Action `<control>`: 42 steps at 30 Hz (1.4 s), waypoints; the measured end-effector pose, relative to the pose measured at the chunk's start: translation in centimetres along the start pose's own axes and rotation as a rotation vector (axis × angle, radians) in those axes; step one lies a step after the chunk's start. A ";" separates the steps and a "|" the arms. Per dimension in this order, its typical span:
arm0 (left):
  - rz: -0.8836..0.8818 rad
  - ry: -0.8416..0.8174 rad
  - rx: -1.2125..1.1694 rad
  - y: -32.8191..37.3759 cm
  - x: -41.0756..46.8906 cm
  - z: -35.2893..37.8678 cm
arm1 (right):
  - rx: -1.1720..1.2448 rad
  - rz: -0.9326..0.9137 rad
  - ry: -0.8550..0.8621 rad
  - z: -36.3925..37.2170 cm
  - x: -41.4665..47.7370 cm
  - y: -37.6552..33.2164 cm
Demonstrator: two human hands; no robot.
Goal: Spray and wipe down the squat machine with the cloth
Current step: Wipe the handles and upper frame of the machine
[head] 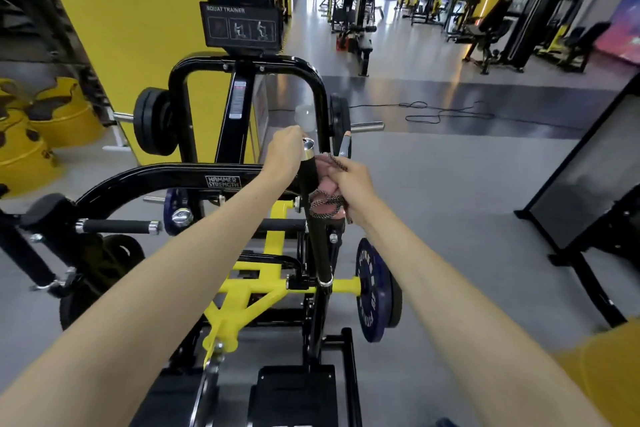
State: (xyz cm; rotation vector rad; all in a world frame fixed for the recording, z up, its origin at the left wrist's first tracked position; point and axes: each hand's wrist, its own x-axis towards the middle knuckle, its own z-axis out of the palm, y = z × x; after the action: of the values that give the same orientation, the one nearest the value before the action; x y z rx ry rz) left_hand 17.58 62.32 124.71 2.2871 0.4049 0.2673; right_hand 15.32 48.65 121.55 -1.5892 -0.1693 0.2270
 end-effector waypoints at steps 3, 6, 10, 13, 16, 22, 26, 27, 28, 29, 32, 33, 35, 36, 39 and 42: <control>0.021 0.054 0.026 0.2 -1.6 -0.3 | 0.191 0.031 0.024 -0.2 -0.1 -2.4; 0.088 0.093 -0.185 1.0 -3.2 -1.9 | 0.255 -0.016 0.070 -0.1 0.2 -5.3; 0.127 0.122 -0.405 3.5 -3.9 -5.9 | 0.104 -0.095 0.113 0.9 0.6 -8.6; 0.060 -0.154 -0.423 4.9 -4.7 -7.6 | 0.117 -0.133 0.036 2.4 0.1 -10.5; 0.001 -0.203 -0.568 4.5 -4.9 -8.4 | -0.069 -0.174 -0.034 3.4 -0.4 -11.8; -0.036 -0.176 -0.593 -0.1 -3.6 -8.4 | -0.535 -0.390 0.147 4.0 0.9 -10.2; 0.098 -0.175 -0.415 -1.2 -3.7 -7.2 | -0.688 -0.215 0.171 5.0 1.8 -8.1; 0.144 -0.193 -0.400 -1.2 -3.9 -6.9 | -0.708 -0.182 0.165 5.4 1.7 -7.8; 0.190 -0.211 -0.374 -1.2 -4.1 -6.5 | -0.723 -0.164 0.165 5.7 1.7 -7.5; 0.226 -0.222 -0.350 -1.4 -4.3 -6.0 | -0.745 -0.164 0.165 6.0 1.6 -7.1; 0.249 -0.288 -0.316 -3.3 -4.5 -4.3 | -0.892 -0.225 0.198 6.6 1.5 -6.2; 0.240 -0.312 -0.311 -4.1 -4.5 -3.6 | -0.953 -0.260 0.217 6.7 1.5 -6.2; 0.211 -0.366 -0.301 -5.7 -4.4 -2.1 | -1.023 -0.294 0.216 6.7 1.8 -6.1; 0.201 -0.387 -0.293 -6.2 -4.3 -1.2 | -1.025 -0.287 0.203 6.7 2.0 -6.1; 0.163 -0.436 -0.237 -7.7 -4.0 1.7 | -1.009 -0.260 0.172 6.6 2.3 -6.0; 0.088 -0.529 -0.182 -9.4 -4.1 4.6 | -1.001 -0.245 0.155 6.7 2.2 -6.0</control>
State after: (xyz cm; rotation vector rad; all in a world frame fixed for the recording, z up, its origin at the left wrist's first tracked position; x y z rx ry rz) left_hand 13.28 63.71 114.41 2.0954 0.0063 -0.2488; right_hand 16.02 55.84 127.34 -2.5404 -0.3926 -0.2196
